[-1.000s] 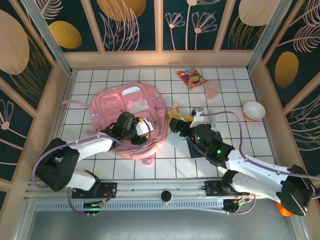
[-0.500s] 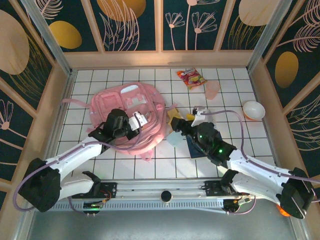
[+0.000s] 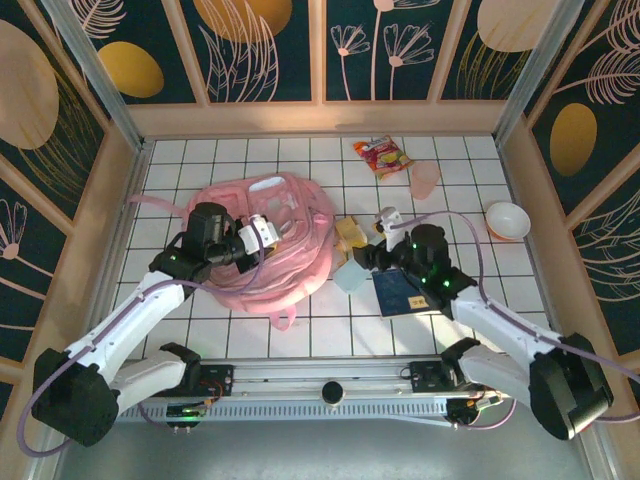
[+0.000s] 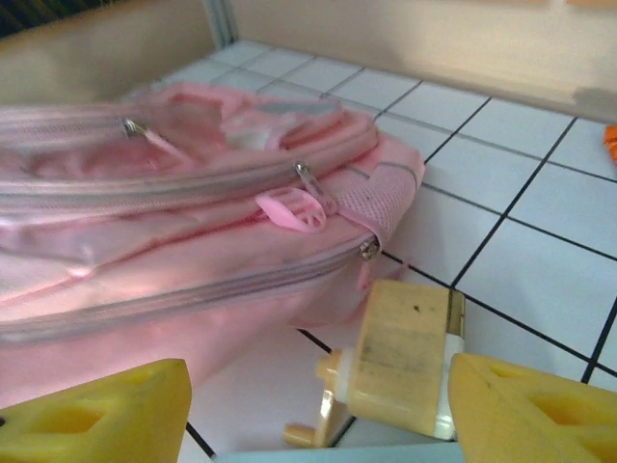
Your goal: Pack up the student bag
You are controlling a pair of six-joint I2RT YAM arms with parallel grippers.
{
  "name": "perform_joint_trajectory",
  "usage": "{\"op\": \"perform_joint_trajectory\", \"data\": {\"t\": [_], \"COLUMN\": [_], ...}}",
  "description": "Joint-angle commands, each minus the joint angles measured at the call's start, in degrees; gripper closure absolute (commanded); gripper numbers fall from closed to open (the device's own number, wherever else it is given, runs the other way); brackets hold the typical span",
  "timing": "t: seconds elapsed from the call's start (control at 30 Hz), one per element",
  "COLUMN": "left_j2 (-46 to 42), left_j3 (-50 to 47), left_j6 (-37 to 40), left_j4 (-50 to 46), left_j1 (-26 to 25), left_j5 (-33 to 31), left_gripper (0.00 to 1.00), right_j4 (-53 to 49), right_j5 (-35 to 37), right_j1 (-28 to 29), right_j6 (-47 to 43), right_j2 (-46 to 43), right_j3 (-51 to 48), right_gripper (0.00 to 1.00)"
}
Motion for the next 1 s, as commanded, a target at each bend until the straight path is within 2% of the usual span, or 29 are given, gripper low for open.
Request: {"op": "perform_joint_trajectory", "data": {"t": [0.0, 0.27, 0.5, 0.67, 0.83, 0.97], "left_j2": [-2.75, -6.26, -9.59, -10.10, -9.82, -9.35], "left_j3": [3.73, 4.95, 6.88, 8.40, 8.31, 8.16], "left_j6": [5.67, 11.47, 12.65, 11.79, 10.82, 10.47], "left_j4": [1.94, -2.68, -4.08, -2.77, -0.53, 0.44], "left_j1": [0.27, 1.23, 3.05, 3.24, 3.33, 3.32], "left_j5": [6.59, 4.24, 1.65, 1.20, 1.34, 1.53], "left_gripper": [1.00, 1.00, 1.00, 1.00, 1.00, 1.00], "right_j4": [-6.81, -12.29, -15.84, -19.47, -20.37, -23.56], "right_j5": [-6.92, -13.07, -17.29, -20.43, -22.96, -26.48], "right_j1": [-1.59, -4.90, -5.47, -5.39, -5.44, -5.31], "right_j6": [-15.18, -28.85, -33.70, -35.28, -36.09, -36.48], "right_j2": [5.55, 20.86, 32.51, 37.06, 38.73, 39.84], "right_j3": [6.07, 16.13, 25.05, 30.13, 31.11, 32.88], "right_gripper": [0.29, 0.32, 0.33, 0.37, 0.37, 0.41]}}
